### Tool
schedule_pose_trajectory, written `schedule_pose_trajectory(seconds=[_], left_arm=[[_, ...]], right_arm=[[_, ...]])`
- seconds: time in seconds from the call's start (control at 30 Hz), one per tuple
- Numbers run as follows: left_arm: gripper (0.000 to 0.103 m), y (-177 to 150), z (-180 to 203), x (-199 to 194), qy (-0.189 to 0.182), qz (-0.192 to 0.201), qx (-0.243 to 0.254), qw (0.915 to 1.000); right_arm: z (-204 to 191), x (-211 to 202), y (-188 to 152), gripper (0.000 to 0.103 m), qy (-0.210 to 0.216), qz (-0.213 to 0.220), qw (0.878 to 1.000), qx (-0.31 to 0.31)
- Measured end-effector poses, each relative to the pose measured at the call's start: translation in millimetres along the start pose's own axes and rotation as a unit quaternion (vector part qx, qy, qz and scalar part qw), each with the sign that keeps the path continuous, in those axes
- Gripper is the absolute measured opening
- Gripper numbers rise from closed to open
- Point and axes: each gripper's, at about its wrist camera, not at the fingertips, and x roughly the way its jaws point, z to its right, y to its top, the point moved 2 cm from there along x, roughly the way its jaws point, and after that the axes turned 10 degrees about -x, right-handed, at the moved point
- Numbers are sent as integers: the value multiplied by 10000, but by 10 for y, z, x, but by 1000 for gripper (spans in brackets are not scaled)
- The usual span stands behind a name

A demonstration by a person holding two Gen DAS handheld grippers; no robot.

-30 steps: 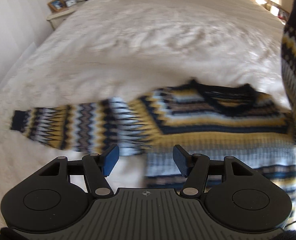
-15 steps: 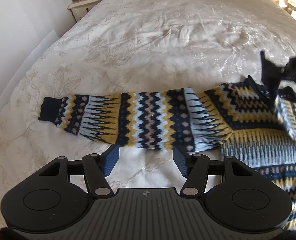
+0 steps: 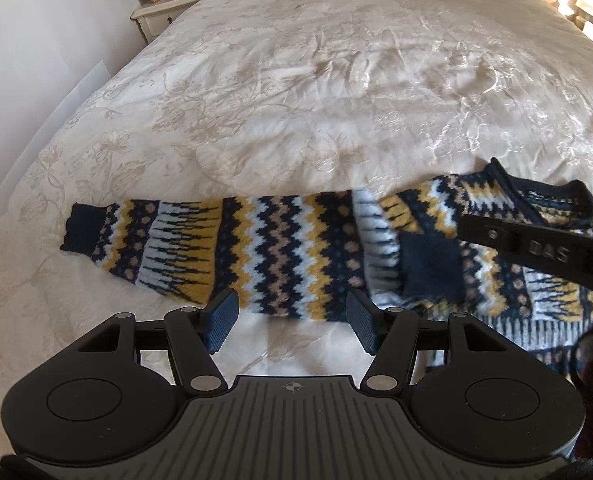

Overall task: Fold small clothes
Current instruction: 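Lift the cuff with the right tool and fold the sleeve across the sweater body, then open the right tool to release the cuff onto the sweater body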

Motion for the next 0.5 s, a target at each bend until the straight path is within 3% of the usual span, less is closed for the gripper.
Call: schedule_pose_trajectory(seconds=[0.2,0.33,0.5], left_arm=[[59,53,404,34,-195,4,-40,9998],[59,61,887,142,-498,-71,157,9986],[58,-20,1478,416,-858,-309,394,9951]], right_arm=[[542,-459,-3,46,-162,81,9997,169],[1207,-792,-31,46,-794,-1,9959,423],[2170,-1159,-33,46,-1646,8,9813,999]])
